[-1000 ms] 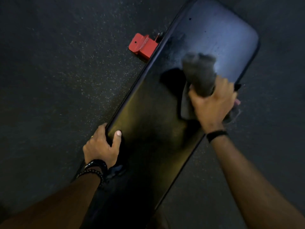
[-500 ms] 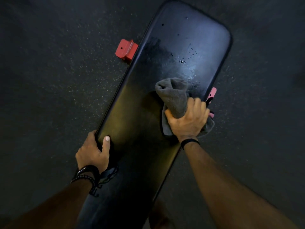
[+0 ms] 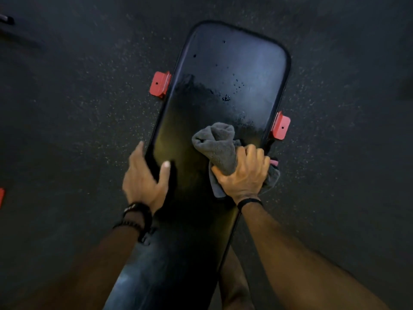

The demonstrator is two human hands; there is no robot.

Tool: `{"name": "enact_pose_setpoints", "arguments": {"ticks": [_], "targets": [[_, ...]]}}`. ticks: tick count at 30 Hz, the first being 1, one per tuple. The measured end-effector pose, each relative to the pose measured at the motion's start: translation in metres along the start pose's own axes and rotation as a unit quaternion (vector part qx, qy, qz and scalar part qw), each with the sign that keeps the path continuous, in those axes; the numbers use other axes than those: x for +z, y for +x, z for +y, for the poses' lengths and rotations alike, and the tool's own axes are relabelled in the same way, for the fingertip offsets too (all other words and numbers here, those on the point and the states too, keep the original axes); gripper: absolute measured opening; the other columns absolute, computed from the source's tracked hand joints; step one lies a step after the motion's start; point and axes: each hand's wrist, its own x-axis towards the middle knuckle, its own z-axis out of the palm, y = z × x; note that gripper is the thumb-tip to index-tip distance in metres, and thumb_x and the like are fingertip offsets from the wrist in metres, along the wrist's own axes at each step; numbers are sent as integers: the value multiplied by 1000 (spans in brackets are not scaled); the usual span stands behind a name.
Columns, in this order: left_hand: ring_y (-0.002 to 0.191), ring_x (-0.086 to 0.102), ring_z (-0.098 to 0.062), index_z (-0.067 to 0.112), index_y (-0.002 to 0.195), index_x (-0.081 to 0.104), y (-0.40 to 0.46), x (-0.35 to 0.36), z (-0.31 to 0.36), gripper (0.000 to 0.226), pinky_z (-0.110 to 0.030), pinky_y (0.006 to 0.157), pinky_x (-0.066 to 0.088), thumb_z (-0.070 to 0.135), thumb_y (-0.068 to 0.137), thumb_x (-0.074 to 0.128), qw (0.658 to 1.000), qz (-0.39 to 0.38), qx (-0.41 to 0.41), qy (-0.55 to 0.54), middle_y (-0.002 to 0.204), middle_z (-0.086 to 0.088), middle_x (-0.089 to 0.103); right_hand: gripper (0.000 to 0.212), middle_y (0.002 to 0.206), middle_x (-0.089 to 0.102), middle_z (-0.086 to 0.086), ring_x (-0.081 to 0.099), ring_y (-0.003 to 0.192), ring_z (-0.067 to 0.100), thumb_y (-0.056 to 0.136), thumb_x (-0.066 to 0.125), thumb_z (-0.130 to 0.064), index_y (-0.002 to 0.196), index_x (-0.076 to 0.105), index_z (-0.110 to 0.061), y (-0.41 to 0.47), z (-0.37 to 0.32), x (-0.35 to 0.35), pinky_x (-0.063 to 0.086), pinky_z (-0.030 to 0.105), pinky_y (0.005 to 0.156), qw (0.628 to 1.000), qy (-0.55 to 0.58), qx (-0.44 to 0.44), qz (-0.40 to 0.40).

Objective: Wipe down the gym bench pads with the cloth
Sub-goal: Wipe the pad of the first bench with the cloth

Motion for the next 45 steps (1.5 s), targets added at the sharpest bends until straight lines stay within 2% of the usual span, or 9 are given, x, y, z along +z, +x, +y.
{"name": "enact_pose_setpoints", "arguments": {"ticks": [6,12,16,20,28,34,37,42,45], "targets": [[123,49,-36,19,154,13,57,22,30,83,-54,94,47,63,87,33,995,-15,64,69,144,-17,40,55,83,54,11,43,78,24,77,52,-70,95,47,-18,-1,-3,3,28,35,71,1000,9,7,14],[120,51,-39,19,154,14,58,26,27,83,-55,92,46,64,88,37,996,-22,50,77,141,-19,43,53,121,46,8,46,110,30,73,62,-46,117,48,-21,-43,-33,-5,33,48,92,998,25,54,-26],[120,50,-36,18,153,15,58,23,28,83,-52,94,46,58,86,41,996,-25,61,63,141,-17,42,57,117,52,12,47,107,32,70,66,-43,119,46,-23,52,-18,1,29,46,92,998,-53,32,-5],[125,46,-32,21,154,12,58,22,28,83,-51,97,44,62,87,39,996,-31,49,61,144,-14,40,59,121,55,14,51,111,34,78,66,-48,127,53,-18,167,-7,12,36,48,91,981,-79,175,38],[124,48,-36,18,154,13,59,20,29,84,-53,96,46,64,87,35,996,-48,31,63,144,-18,40,52,108,55,11,47,97,31,69,55,-45,116,48,-23,2,-17,-16,36,44,79,993,-17,67,-99],[130,43,-36,18,153,14,59,20,31,84,-53,100,40,62,85,37,997,-39,34,52,147,-18,38,66,120,55,12,49,115,29,84,60,-60,130,53,-13,193,23,6,41,46,92,947,-3,312,77],[129,43,-36,18,153,14,56,19,30,84,-54,100,41,61,85,38,997,-40,31,53,146,-18,39,66,116,55,12,50,108,27,83,59,-62,127,56,-12,179,21,6,45,44,88,957,16,279,79],[127,45,-37,18,153,15,59,19,33,85,-55,98,42,62,84,37,997,-48,22,55,146,-17,38,61,103,51,11,48,92,27,74,67,-56,111,54,-9,39,-2,-13,49,52,73,962,64,264,6],[126,46,-38,18,153,15,59,20,35,85,-55,97,43,63,85,36,997,-45,22,52,146,-18,39,65,108,52,11,50,98,22,74,71,-56,116,55,-10,95,16,-6,50,48,80,950,107,288,60]]}}
